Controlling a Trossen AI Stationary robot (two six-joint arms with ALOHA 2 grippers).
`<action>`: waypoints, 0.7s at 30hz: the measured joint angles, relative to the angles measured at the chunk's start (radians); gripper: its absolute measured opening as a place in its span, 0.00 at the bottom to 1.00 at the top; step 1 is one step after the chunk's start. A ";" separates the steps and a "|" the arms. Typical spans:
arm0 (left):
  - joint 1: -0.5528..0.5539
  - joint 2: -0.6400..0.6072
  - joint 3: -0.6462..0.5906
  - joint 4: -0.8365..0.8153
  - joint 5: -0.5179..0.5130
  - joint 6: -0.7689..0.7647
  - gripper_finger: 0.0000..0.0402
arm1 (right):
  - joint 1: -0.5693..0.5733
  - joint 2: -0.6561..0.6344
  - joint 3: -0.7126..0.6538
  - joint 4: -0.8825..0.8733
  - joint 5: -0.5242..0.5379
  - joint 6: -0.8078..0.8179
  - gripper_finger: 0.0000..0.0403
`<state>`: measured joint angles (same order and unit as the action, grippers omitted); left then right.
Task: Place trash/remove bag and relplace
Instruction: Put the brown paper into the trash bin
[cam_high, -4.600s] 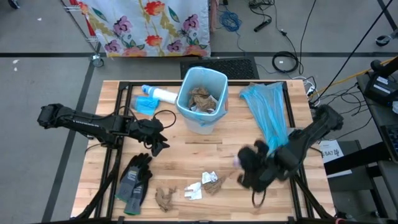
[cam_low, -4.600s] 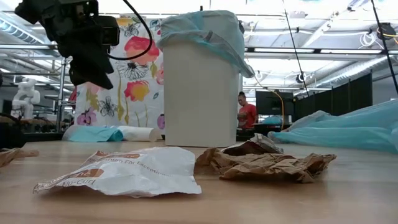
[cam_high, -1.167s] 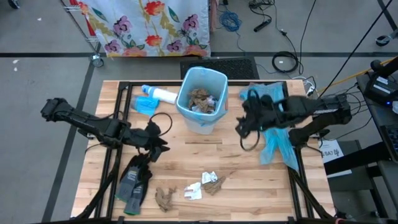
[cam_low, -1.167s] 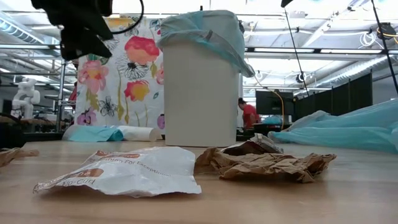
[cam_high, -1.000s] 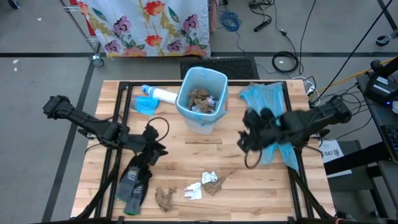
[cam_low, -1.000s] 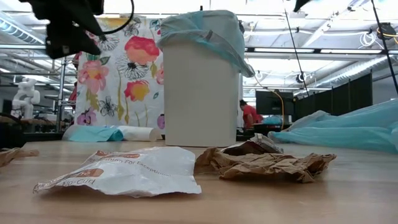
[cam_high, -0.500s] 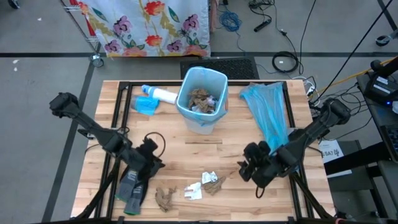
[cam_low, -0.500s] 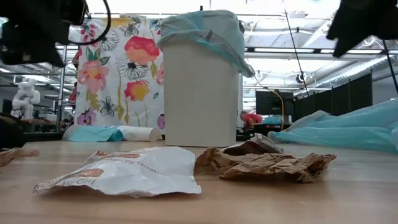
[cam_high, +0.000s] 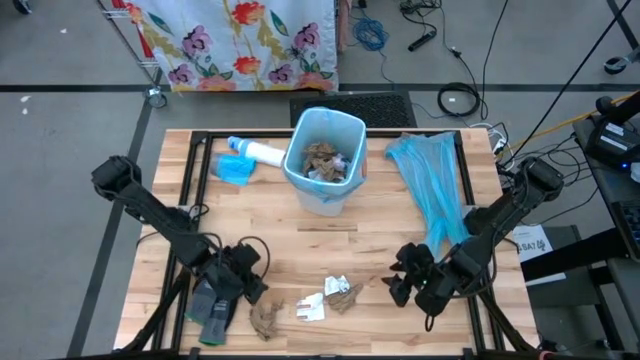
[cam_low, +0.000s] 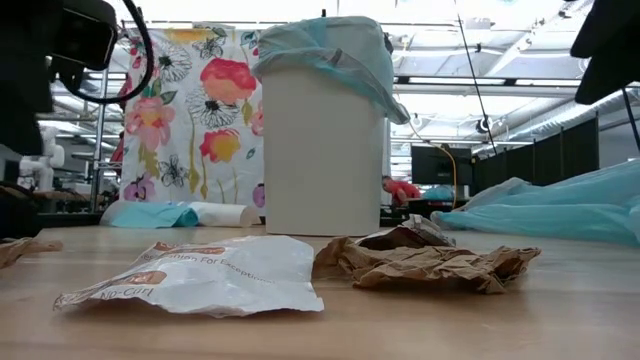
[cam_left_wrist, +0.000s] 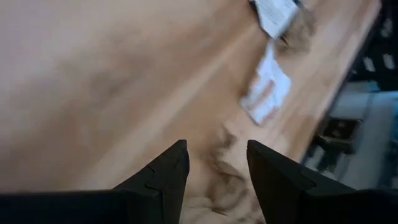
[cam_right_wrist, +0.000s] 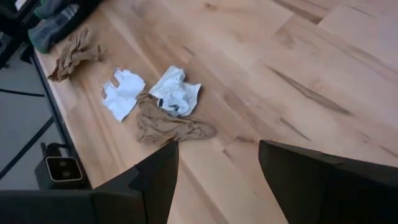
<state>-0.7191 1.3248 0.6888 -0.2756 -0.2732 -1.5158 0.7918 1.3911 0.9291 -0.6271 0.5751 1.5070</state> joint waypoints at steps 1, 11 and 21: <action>-0.005 0.016 0.000 0.029 0.015 -0.011 0.41 | 0.005 0.000 0.000 0.004 0.000 0.000 0.53; -0.085 0.177 0.163 -0.012 0.097 -0.123 0.41 | 0.009 0.000 0.000 0.026 0.001 -0.002 0.53; -0.098 0.379 0.396 -0.276 0.123 -0.157 0.41 | 0.009 0.000 0.000 0.021 0.002 -0.024 0.53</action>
<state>-0.8169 1.7042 1.0852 -0.5516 -0.1499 -1.6723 0.8005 1.3911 0.9291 -0.6064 0.5774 1.4826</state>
